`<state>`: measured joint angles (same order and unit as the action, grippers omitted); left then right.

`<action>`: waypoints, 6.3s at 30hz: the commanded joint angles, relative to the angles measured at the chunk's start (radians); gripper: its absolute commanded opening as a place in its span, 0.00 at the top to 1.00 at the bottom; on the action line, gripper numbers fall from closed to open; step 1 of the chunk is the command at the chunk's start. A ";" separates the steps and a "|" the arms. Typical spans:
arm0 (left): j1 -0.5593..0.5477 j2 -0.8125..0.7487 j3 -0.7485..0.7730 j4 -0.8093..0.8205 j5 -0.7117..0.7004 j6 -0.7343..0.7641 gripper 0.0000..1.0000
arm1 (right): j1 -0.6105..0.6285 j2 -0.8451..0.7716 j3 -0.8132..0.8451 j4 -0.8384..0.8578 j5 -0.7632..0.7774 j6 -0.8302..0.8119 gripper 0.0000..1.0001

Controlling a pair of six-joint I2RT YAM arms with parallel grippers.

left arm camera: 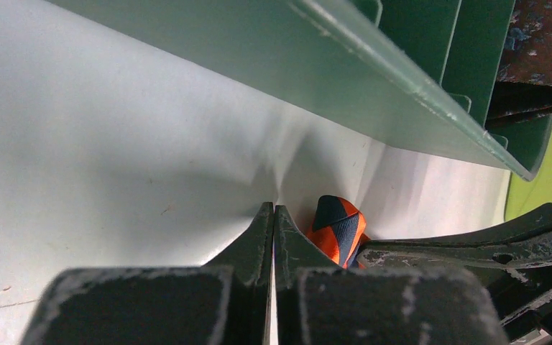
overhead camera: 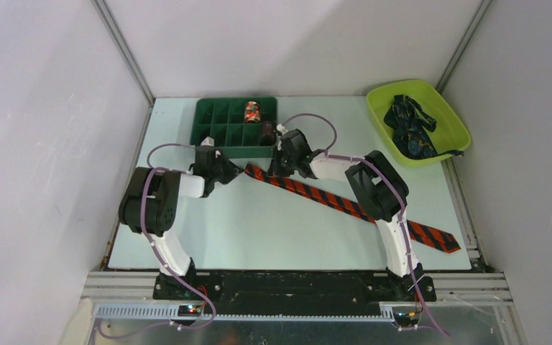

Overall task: Roll the ties
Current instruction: Roll the tie at the center of the board.

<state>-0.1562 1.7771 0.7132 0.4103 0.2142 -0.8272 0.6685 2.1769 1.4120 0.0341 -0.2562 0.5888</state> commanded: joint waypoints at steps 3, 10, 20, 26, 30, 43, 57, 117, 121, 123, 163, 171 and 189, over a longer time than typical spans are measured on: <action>0.007 0.005 0.034 0.047 0.032 0.023 1.00 | 0.006 0.009 0.049 -0.021 0.064 -0.044 1.00; 0.007 0.002 0.030 0.053 0.041 0.023 1.00 | 0.011 0.028 0.081 -0.029 0.084 -0.061 1.00; 0.006 0.015 0.041 0.062 0.058 0.022 1.00 | 0.013 0.013 0.081 -0.049 0.092 -0.077 1.00; 0.006 0.011 0.041 0.062 0.062 0.024 1.00 | 0.012 -0.075 0.023 -0.006 0.095 -0.079 1.00; 0.005 0.012 0.041 0.065 0.065 0.023 1.00 | 0.014 -0.130 -0.005 -0.002 0.086 -0.078 1.00; 0.006 0.010 0.049 0.071 0.081 0.028 1.00 | 0.018 -0.135 -0.036 -0.006 -0.006 -0.042 1.00; -0.016 0.011 0.069 0.087 0.113 0.037 1.00 | 0.010 -0.041 -0.012 -0.001 -0.017 -0.008 1.00; -0.152 -0.002 0.051 0.167 0.174 0.101 1.00 | -0.048 -0.299 -0.196 -0.135 0.144 0.033 1.00; -0.153 -0.003 0.051 0.163 0.174 0.102 1.00 | -0.046 -0.284 -0.197 -0.148 0.136 0.035 1.00; -0.153 -0.005 0.052 0.161 0.174 0.103 1.00 | -0.042 -0.275 -0.197 -0.151 0.135 0.035 1.00; -0.153 -0.023 0.045 0.157 0.172 0.102 1.00 | -0.017 -0.144 -0.190 -0.086 0.071 0.068 1.00; -0.153 -0.023 0.044 0.157 0.175 0.103 1.00 | -0.014 -0.129 -0.173 -0.069 0.052 0.074 1.00; -0.152 -0.020 0.020 0.160 0.177 0.120 1.00 | -0.019 -0.256 -0.179 -0.019 0.045 0.053 0.94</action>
<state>-0.3038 1.7916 0.7479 0.5591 0.3744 -0.7460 0.6445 2.0129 1.2293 -0.0288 -0.2066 0.6548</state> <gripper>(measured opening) 0.003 0.031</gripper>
